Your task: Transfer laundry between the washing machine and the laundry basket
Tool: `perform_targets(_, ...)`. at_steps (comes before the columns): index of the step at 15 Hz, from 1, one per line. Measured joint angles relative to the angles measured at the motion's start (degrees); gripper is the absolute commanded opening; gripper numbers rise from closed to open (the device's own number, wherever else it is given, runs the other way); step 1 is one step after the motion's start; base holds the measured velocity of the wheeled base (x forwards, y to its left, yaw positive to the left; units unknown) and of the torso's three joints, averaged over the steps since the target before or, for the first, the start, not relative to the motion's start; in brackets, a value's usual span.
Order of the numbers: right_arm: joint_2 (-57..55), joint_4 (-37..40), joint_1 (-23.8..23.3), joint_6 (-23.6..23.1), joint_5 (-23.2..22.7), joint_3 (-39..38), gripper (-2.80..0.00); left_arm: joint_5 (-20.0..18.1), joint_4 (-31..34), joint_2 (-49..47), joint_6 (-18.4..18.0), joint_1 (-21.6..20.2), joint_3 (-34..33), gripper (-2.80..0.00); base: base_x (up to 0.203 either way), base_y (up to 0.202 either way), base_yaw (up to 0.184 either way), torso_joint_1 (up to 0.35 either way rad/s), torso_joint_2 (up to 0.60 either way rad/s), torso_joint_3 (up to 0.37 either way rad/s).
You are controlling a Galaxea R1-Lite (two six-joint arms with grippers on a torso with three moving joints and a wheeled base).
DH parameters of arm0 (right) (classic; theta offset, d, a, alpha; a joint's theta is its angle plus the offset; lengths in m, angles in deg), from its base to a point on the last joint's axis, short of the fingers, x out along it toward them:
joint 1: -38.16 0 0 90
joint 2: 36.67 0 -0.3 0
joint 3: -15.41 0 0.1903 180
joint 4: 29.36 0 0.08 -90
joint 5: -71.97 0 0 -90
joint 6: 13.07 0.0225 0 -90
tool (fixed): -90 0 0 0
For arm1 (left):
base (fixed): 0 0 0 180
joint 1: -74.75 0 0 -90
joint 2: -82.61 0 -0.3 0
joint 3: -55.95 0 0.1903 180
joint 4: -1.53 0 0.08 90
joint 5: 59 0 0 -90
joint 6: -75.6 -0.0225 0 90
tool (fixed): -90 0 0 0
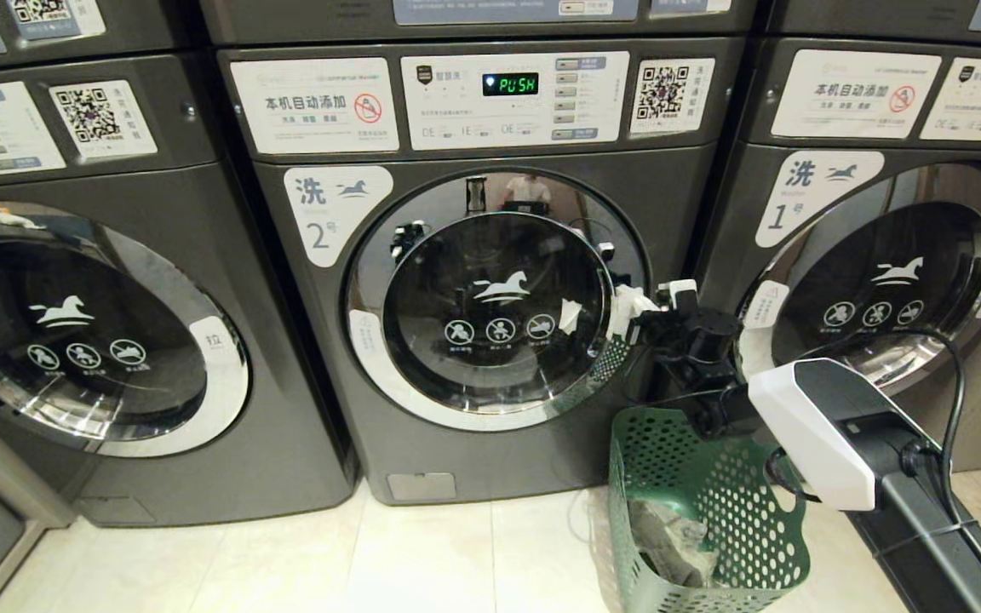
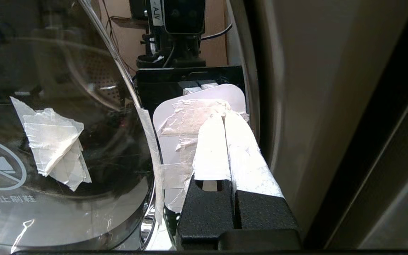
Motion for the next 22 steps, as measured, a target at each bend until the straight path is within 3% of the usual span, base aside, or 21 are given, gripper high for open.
perform_targets(6, -0.46, -0.71, -0.05, -0.2, 0.31, -0.18, -2.8, -0.02, 0.0, 0.0, 0.06, 0.0, 0.0, -2.8, 0.0, 0.0, 0.0, 0.0, 0.0, 0.0)
perform_targets(9, 1.73, 0.46, -0.24, -1.66, 0.25, -8.59, -2.8, -0.07, 0.01, 0.0, 0.11, 0.0, 0.0, -2.8, 0.0, 0.0, 0.0, 0.0, 0.0, 0.0)
perform_targets(13, 12.08, 4.84, 0.02, -2.75, -2.44, -37.97, -2.8, -0.07, 0.03, 0.0, 0.08, 0.0, 0.02, -2.8, 0.0, 0.0, 0.0, 0.0, 0.0, 0.0)
perform_targets(18, 33.25, 8.54, 1.33, -2.82, -4.69, -75.17, -2.8, -0.49, 0.08, 0.0, 0.14, 0.0, 0.06, -2.8, 0.0, 0.0, 0.0, 0.0, 0.0, 0.0)
perform_targets(22, 55.62, 8.94, 4.45, -3.0, -2.05, -97.78, -2.8, -0.35, 0.06, 0.0, 0.98, 0.03, 0.06, -2.8, 0.0, 0.0, 0.0, 0.0, 0.0, 0.0)
